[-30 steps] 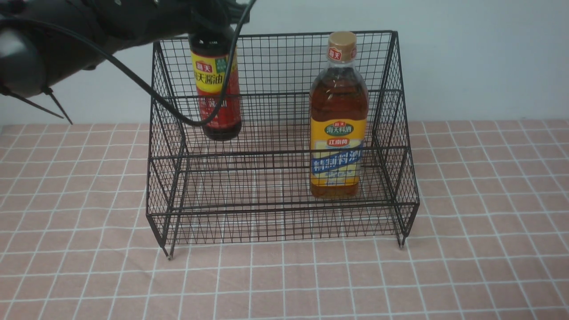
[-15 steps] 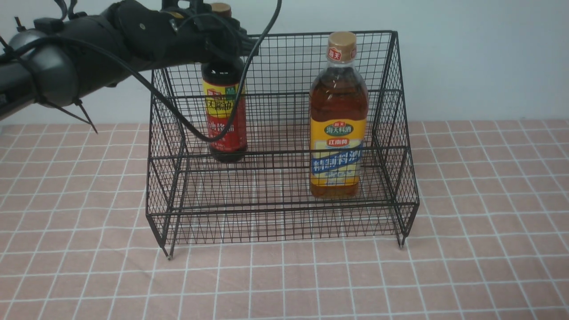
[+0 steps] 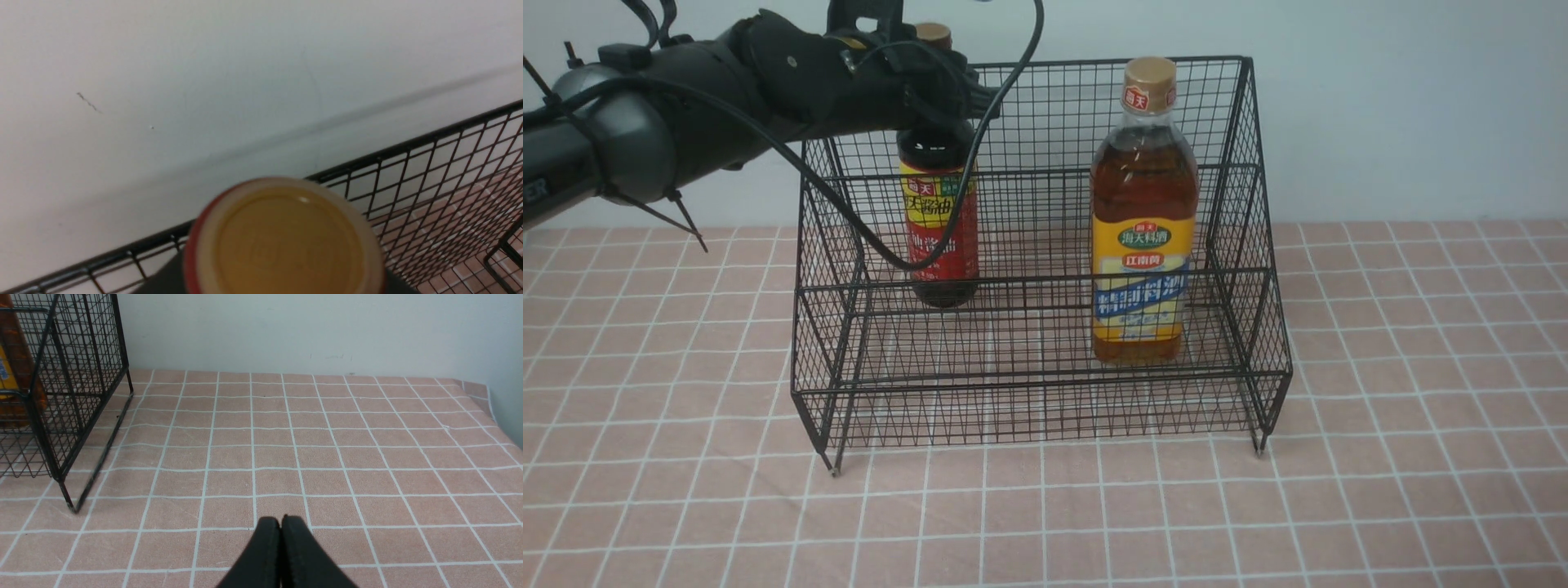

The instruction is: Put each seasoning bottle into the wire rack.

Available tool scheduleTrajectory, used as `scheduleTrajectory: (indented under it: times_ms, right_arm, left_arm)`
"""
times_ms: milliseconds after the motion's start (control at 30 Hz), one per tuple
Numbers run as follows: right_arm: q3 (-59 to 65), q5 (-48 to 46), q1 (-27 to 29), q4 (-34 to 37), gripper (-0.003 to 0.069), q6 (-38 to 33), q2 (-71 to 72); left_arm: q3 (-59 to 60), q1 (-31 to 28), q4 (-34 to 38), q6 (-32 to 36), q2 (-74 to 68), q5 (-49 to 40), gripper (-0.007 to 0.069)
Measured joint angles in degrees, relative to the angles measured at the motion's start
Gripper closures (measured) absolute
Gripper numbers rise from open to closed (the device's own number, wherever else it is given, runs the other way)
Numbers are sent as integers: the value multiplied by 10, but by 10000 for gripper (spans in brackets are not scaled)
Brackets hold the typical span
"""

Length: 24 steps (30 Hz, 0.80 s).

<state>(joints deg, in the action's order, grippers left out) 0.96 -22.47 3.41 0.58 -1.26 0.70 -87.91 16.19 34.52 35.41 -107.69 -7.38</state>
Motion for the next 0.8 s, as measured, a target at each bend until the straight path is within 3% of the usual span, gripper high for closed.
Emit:
scheduleTrajectory:
  times_ms: [200, 400, 633, 800]
  right_arm:
    - [0, 0, 0, 0, 668, 0, 0]
    - [0, 0, 0, 0, 668, 0, 0]
    - [0, 0, 0, 0, 668, 0, 0]
    - [0, 0, 0, 0, 668, 0, 0]
  left_arm:
    - [-2, 0, 1, 0, 5, -1, 230]
    - [-2, 0, 1, 0, 17, -15, 200]
    - [-3, 0, 0, 13, 69, -16, 209]
    - [-4, 0, 0, 17, 142, -53, 326]
